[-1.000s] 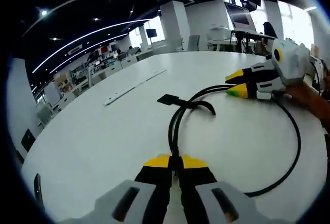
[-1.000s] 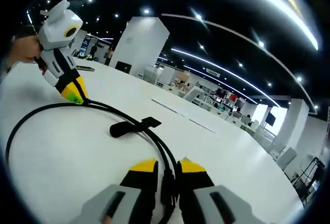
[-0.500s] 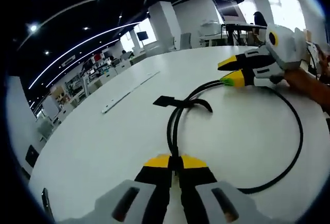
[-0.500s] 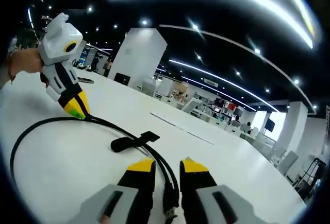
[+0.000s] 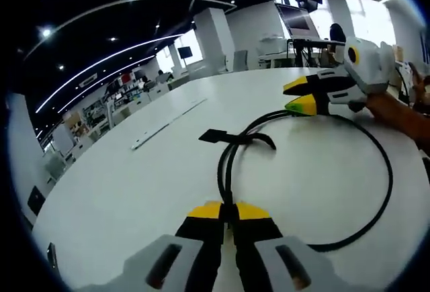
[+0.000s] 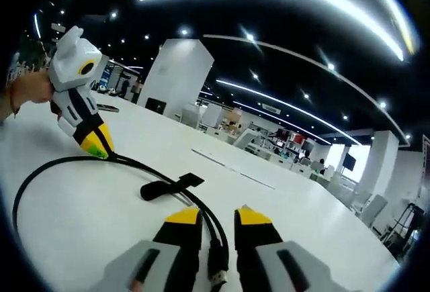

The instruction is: Find the charging cable on the desk, coil it up and secure with Velcro.

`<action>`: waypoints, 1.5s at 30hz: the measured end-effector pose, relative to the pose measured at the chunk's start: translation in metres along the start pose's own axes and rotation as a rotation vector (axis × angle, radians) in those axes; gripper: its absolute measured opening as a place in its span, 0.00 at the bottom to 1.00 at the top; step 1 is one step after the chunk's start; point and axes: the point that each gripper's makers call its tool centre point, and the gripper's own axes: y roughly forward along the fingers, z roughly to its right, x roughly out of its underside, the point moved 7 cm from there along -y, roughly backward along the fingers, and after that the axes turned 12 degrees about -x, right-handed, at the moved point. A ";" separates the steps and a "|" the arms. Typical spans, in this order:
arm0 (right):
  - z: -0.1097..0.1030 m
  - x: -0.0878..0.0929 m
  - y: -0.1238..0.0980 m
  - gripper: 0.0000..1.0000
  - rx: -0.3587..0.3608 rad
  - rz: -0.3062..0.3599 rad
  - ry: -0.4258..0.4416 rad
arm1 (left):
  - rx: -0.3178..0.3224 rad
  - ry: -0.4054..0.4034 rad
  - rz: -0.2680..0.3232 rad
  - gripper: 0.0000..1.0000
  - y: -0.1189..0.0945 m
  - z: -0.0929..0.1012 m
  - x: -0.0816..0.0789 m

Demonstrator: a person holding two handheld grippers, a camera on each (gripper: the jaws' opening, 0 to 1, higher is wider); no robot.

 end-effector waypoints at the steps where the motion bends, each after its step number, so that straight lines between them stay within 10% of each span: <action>1: 0.000 0.000 0.000 0.20 0.000 -0.002 -0.001 | 0.000 -0.006 0.005 0.06 0.000 0.000 0.000; 11: 0.000 -0.004 -0.002 0.20 -0.022 0.014 -0.022 | 0.002 -0.034 0.025 0.06 0.000 0.001 0.001; 45: -0.031 -0.018 0.032 0.33 -0.448 -0.016 0.029 | 0.005 -0.047 0.043 0.06 -0.001 0.001 0.003</action>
